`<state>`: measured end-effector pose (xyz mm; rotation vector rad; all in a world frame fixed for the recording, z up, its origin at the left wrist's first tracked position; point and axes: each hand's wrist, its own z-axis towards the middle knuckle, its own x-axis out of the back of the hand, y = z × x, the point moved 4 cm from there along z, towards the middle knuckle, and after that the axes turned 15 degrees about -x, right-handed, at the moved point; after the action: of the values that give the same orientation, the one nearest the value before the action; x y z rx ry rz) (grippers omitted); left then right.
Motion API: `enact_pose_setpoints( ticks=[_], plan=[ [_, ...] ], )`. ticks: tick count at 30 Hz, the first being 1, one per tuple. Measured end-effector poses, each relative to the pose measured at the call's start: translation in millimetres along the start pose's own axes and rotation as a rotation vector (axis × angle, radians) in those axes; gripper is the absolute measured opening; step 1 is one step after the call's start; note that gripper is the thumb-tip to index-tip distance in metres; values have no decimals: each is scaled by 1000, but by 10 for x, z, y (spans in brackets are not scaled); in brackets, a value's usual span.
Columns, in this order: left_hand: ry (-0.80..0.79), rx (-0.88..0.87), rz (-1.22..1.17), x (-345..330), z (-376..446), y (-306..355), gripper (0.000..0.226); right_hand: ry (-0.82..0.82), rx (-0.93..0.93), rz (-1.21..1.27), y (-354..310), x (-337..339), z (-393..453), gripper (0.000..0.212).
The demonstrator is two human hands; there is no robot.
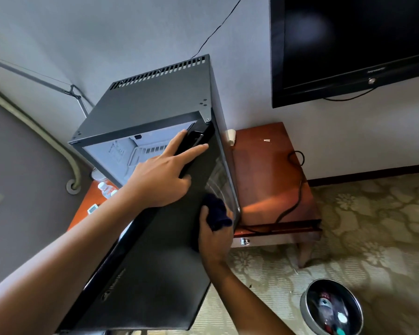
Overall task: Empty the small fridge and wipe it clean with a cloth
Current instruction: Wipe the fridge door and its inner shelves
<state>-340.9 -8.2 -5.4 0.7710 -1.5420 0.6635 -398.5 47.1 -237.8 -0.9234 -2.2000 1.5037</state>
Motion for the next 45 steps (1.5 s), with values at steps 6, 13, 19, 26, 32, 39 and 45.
enact_pose_setpoints(
  ticks=[6,13,19,26,32,39,45],
  plan=[
    [-6,11,-6,-10,5,-13,79,107,-533,-92,1341,127,378,46],
    [6,31,-69,6,-22,6,80,92,-675,-87,1568,200,631,55],
    [30,33,-107,-16,-23,75,78,101,-531,46,928,160,1253,58],
    [57,9,-139,-42,-31,66,78,38,-418,31,499,-18,2080,25],
    [58,23,-147,-36,-14,72,79,180,-507,36,1292,87,1650,70],
    [73,39,-169,0,-18,118,81,217,-467,109,784,17,1434,61],
    [112,51,-288,19,-6,141,55,232,-211,136,-550,-157,969,55]
  ],
)
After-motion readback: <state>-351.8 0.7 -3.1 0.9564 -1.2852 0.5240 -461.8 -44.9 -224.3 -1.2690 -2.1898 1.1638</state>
